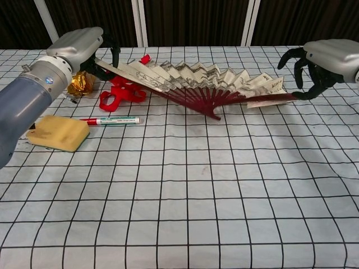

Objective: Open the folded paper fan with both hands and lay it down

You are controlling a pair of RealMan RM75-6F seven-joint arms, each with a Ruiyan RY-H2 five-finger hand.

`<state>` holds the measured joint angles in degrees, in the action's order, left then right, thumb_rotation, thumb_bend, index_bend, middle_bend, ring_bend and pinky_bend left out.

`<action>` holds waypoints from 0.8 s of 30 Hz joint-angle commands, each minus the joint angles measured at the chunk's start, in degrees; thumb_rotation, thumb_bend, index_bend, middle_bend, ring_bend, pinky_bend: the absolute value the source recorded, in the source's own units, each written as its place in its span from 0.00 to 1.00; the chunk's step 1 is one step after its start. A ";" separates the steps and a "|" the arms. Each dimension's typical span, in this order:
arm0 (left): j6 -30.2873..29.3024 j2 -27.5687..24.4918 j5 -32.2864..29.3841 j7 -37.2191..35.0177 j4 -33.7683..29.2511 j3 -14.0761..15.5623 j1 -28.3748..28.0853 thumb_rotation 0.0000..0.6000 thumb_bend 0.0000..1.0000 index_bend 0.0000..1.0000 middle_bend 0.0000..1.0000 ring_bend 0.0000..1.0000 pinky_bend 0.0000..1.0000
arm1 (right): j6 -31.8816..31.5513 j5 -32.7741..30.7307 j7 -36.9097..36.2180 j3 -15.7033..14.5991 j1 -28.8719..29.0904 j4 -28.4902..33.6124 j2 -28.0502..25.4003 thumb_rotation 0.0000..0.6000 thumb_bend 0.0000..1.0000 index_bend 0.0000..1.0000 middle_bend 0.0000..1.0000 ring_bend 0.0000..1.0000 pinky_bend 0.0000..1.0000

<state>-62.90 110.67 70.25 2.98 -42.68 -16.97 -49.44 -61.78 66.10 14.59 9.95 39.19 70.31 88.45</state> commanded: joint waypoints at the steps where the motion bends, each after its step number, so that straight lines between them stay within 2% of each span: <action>1: -0.05 0.12 -0.05 0.22 -0.25 -0.15 0.07 1.00 0.41 0.72 0.28 0.02 0.00 | 1.03 -1.39 1.43 0.27 -0.31 1.26 -0.54 1.00 0.13 0.08 0.32 0.44 0.44; 3: -0.10 0.19 -0.02 0.44 -0.40 -0.24 0.08 1.00 0.41 0.72 0.28 0.02 0.00 | 1.64 -2.48 2.46 0.48 -0.45 2.10 -0.94 1.00 0.09 0.02 0.22 0.32 0.37; 5: -0.06 0.23 -0.04 0.58 -0.55 -0.32 0.12 1.00 0.41 0.72 0.28 0.02 0.00 | 2.48 -3.81 3.58 0.62 -0.58 2.97 -1.44 1.00 0.05 0.00 0.12 0.21 0.29; 8: 0.07 0.26 -0.04 0.77 -0.73 -0.29 0.30 1.00 0.41 0.72 0.28 0.02 0.00 | 3.80 -6.09 5.59 0.77 -0.68 4.39 -2.31 1.00 0.02 0.00 0.04 0.14 0.25; 14: 0.38 0.38 0.07 1.32 -1.05 0.31 1.09 1.00 0.40 0.72 0.27 0.02 0.00 | 4.90 -9.23 9.66 0.15 -1.14 8.51 -4.51 1.00 0.00 0.00 0.00 0.10 0.22; 17: 1.45 0.20 -0.43 2.79 -1.51 0.72 1.59 1.00 0.35 0.70 0.25 0.02 0.00 | 4.78 -10.15 10.66 -0.38 -1.79 11.19 -5.76 1.00 0.00 0.00 0.00 0.08 0.21; 18: 1.85 0.03 -0.67 3.49 -1.86 0.89 1.83 1.00 0.29 0.66 0.22 0.01 0.00 | 4.71 -10.32 10.87 -0.60 -2.02 12.04 -6.19 1.00 0.00 0.00 0.00 0.08 0.21; 21: 3.53 -0.93 -1.43 5.62 -3.35 1.64 2.61 1.00 0.05 0.48 0.11 0.00 0.00 | 4.32 -10.52 11.18 -1.16 -2.67 13.70 -7.01 1.00 0.00 0.00 0.00 0.07 0.21; 22: 4.29 -1.69 -1.77 6.64 -4.52 1.94 2.95 1.00 0.01 0.40 0.06 0.00 0.00 | 4.01 -10.50 11.15 -1.28 -2.93 14.19 -7.22 1.00 0.00 0.00 0.00 0.07 0.21; 24: 5.34 -3.35 -2.59 8.49 -7.36 2.30 3.71 1.00 0.00 0.30 0.02 0.00 0.00 | 3.47 -10.50 10.85 -1.40 -3.43 15.01 -7.54 1.00 0.00 0.00 0.00 0.07 0.21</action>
<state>-59.06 109.11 68.65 9.39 -47.29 -15.34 -46.70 -58.01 55.66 25.53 8.72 36.07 84.96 81.18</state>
